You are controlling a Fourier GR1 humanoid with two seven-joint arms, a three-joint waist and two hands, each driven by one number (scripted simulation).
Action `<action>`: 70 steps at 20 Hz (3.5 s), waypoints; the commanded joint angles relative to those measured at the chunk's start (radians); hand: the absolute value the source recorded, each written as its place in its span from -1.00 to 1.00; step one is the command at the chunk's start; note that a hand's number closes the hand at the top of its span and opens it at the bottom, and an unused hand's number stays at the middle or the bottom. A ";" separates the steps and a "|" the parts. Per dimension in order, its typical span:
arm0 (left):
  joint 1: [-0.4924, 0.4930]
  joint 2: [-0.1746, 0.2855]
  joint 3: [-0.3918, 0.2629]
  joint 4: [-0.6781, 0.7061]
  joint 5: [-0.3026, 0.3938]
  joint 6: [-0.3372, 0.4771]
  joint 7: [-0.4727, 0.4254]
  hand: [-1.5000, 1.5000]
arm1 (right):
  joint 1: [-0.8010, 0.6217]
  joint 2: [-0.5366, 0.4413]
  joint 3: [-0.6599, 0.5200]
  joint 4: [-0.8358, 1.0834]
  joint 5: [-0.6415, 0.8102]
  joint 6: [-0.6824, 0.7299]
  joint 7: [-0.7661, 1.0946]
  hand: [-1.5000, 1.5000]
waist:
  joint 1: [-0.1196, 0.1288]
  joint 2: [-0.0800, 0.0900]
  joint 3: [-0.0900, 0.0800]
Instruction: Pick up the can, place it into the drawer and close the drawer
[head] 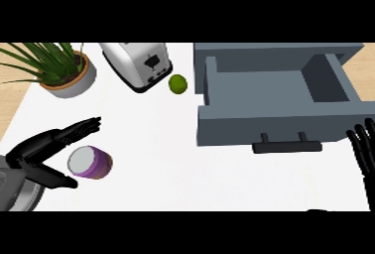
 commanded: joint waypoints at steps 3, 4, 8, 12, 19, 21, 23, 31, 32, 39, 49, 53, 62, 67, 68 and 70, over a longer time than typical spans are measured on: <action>-0.040 0.047 -0.077 0.130 -0.047 -0.110 -0.282 -1.00 | 0.024 0.010 0.014 -0.022 0.017 0.002 -0.010 -1.00 | -0.006 0.000 0.000; -0.025 0.058 -0.102 0.155 -0.064 -0.101 -0.311 -1.00 | -0.020 0.009 -0.001 0.015 0.021 -0.016 -0.009 -1.00 | 0.000 0.003 0.000; -0.068 0.057 -0.141 0.253 -0.065 -0.053 -0.355 -1.00 | -0.013 0.012 0.017 -0.045 0.026 -0.018 0.013 -1.00 | -0.011 0.003 -0.001; -0.091 0.033 -0.215 0.307 -0.105 0.016 -0.395 -1.00 | -0.002 -0.012 0.003 -0.080 0.003 -0.003 0.068 -1.00 | -0.016 0.001 -0.001; -0.150 -0.006 -0.270 0.419 -0.097 0.065 -0.461 -1.00 | 0.015 0.008 0.006 -0.064 0.013 -0.005 0.030 -1.00 | -0.017 0.002 0.000; -0.160 0.027 -0.291 0.435 -0.107 0.051 -0.498 -1.00 | -0.020 0.020 0.027 -0.089 0.017 -0.028 0.081 -1.00 | -0.004 0.001 0.000; -0.179 0.012 -0.303 0.462 -0.107 0.071 -0.507 -1.00 | 0.013 0.024 0.041 -0.112 0.037 -0.025 0.083 -1.00 | -0.006 0.000 0.001; -0.205 -0.077 -0.353 0.531 -0.091 0.120 -0.488 -1.00 | 0.034 0.015 0.013 -0.100 0.011 0.000 0.054 -1.00 | -0.009 0.000 0.002; -0.210 -0.052 -0.364 0.537 -0.105 0.121 -0.526 -1.00 | 0.002 0.003 -0.017 -0.068 -0.011 -0.004 0.066 -1.00 | -0.004 0.001 0.002; -0.224 -0.073 -0.407 0.503 -0.084 0.108 -0.515 -1.00 | 0.038 0.031 0.024 -0.129 0.006 -0.012 0.097 -1.00 | 0.003 -0.005 0.002; -0.209 -0.080 -0.462 0.481 -0.041 0.091 -0.538 1.00 | 0.032 0.022 -0.004 -0.139 -0.021 -0.002 0.091 -1.00 | 0.004 -0.003 0.002; -0.178 -0.050 -0.493 0.434 -0.005 0.026 -0.511 1.00 | 0.051 0.035 -0.005 -0.145 -0.009 -0.019 0.104 -1.00 | 0.014 -0.006 0.003; -0.123 -0.167 -0.113 0.535 0.365 0.496 -0.220 1.00 | 0.075 0.029 -0.056 -0.133 -0.025 -0.013 0.060 -1.00 | 0.074 -0.016 0.006; -0.198 -0.273 0.019 0.472 0.476 0.807 -0.085 1.00 | 0.100 0.023 -0.055 -0.169 -0.048 0.008 0.077 -1.00 | 0.041 -0.019 0.008; -0.170 -0.297 0.004 0.404 0.472 0.844 -0.069 1.00 | 0.098 0.019 -0.063 -0.145 -0.053 0.017 0.063 -1.00 | 0.053 -0.022 0.009; -0.195 -0.303 -0.009 0.281 0.479 0.893 0.050 1.00 | 0.116 0.047 -0.038 -0.182 -0.026 0.000 0.072 -1.00 | 0.049 -0.022 0.008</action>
